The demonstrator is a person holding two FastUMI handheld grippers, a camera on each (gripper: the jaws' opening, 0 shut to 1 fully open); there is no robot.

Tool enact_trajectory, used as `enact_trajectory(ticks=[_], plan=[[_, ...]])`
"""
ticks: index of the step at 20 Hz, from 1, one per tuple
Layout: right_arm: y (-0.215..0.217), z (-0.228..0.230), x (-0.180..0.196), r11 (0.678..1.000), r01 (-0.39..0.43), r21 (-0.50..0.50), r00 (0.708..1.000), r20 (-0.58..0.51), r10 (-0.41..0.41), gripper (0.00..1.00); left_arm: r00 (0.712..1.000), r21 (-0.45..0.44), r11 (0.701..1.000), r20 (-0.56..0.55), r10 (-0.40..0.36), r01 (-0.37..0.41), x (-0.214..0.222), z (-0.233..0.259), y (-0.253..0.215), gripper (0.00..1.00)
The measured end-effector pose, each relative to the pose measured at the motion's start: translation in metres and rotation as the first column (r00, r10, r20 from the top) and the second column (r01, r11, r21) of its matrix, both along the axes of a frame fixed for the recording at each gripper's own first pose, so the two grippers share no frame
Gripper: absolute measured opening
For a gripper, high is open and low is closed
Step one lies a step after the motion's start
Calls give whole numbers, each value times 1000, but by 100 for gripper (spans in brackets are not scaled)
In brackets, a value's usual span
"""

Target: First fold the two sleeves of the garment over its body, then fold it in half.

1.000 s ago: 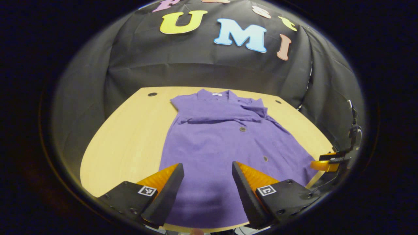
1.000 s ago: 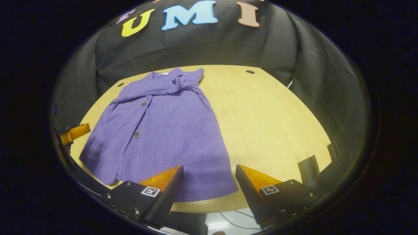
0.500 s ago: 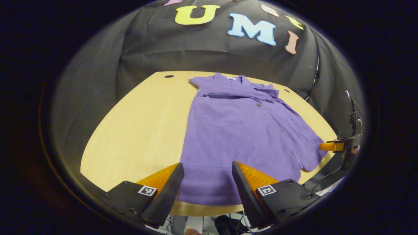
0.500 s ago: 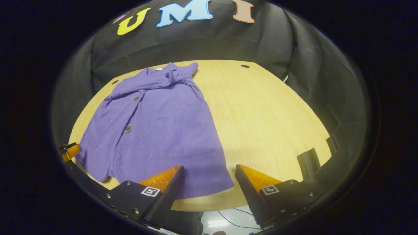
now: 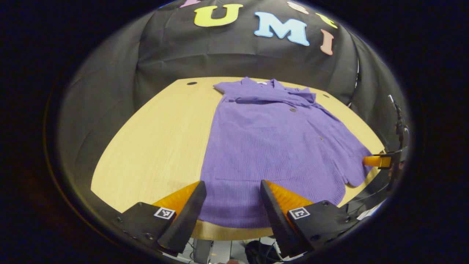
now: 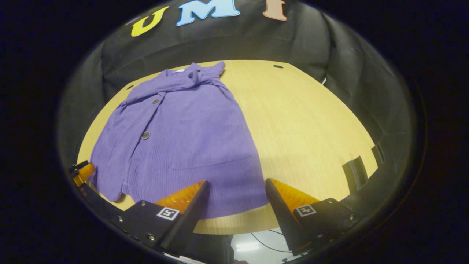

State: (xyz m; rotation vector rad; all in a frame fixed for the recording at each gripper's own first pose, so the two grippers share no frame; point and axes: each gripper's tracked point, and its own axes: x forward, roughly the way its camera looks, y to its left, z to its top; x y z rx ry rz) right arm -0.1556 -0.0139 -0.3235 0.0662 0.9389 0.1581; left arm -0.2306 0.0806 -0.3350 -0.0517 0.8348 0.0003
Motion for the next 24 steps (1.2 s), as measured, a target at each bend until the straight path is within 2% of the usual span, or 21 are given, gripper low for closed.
enact_trajectory(ticks=[2,3,5,7,8,9,10,11,12,14,15,17,20,24], plan=[[1,0,-2,1000,5,1,1000,-7,-5,100,999,60,997,-14,-41,42,-2,-5,-3,92],[3,1,-1,1000,-2,5,1000,-9,2,100,999,51,997,-1,-55,55,0,-3,-10,92],[12,3,0,1000,-20,9,1000,-9,21,92,999,49,998,10,-48,48,6,-4,-18,72],[19,3,1,1000,-31,4,1000,-3,31,72,998,37,998,18,-54,53,9,-5,-21,54],[20,3,-1,999,-46,-8,999,-7,46,60,998,31,998,22,-59,58,11,-5,-23,42],[21,3,0,998,-56,-6,998,-10,56,59,999,27,999,21,-43,43,12,-5,-23,29],[27,3,3,999,-32,35,999,-5,33,59,999,23,999,15,-39,38,13,-6,-23,14],[28,6,-1,998,4,57,1000,-13,-3,37,999,28,999,5,-42,42,14,-6,-23,14],[28,6,0,998,6,59,1000,-22,-4,15,999,19,999,-7,-40,40,15,-6,-25,7],[26,12,8,997,41,66,999,-6,-41,14,999,-50,998,-22,-50,49,19,-2,-33,7],[27,15,9,996,47,73,999,1,-47,5,999,-90,995,-27,-45,43,21,2,-37,7],[30,31,13,991,63,120,997,28,-67,5,999,-157,987,-7,-34,33,28,19,-40,7],[42,72,25,966,70,249,993,71,-91,5,1000,-262,965,11,0,3,39,46,-43,7],[46,120,53,949,33,313,987,141,-81,5,997,-323,946,68,31,-7,66,85,-41,7]])
